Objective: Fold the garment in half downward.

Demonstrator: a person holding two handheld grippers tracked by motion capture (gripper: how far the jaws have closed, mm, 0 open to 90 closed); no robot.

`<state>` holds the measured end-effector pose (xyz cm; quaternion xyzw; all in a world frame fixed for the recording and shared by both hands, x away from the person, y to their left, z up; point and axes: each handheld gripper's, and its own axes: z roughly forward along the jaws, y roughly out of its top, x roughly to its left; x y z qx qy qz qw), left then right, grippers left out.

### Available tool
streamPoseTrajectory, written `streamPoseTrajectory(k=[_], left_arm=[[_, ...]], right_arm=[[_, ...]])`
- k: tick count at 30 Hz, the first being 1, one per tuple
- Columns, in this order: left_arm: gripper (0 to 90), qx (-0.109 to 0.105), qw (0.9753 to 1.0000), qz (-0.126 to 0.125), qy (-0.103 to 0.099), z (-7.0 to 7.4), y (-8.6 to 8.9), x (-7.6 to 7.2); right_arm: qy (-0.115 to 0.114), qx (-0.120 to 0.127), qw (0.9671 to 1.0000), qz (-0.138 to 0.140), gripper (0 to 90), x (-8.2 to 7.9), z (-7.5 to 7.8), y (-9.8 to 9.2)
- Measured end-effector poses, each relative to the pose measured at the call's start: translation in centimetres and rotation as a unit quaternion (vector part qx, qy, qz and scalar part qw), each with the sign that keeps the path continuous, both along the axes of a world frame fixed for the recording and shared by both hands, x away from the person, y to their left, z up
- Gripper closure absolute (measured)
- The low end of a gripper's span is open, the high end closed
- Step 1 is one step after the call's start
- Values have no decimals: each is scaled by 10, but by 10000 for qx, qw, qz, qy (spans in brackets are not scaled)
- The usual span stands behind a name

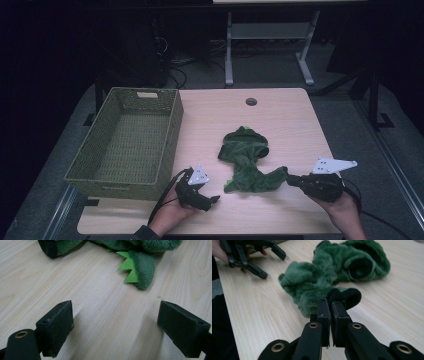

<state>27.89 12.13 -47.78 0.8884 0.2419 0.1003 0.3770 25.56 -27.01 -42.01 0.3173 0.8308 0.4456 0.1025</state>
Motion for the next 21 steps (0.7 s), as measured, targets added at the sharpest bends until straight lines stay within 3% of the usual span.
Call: streamPoseTrajectory(k=[6, 9, 21], left_arm=[[127, -19, 10000, 13, 1, 0, 0, 0], [127, -2, 10000, 0, -1, 0, 0, 0], [127, -16, 10000, 9, 6, 0, 0, 0]], right_arm=[[-283, 80, 9987, 404, 863, 7, 16, 20], [-357, 43, 9966, 739, 863, 14, 20, 40], [-212, -77, 9909, 1328, 856, 31, 17, 89]])
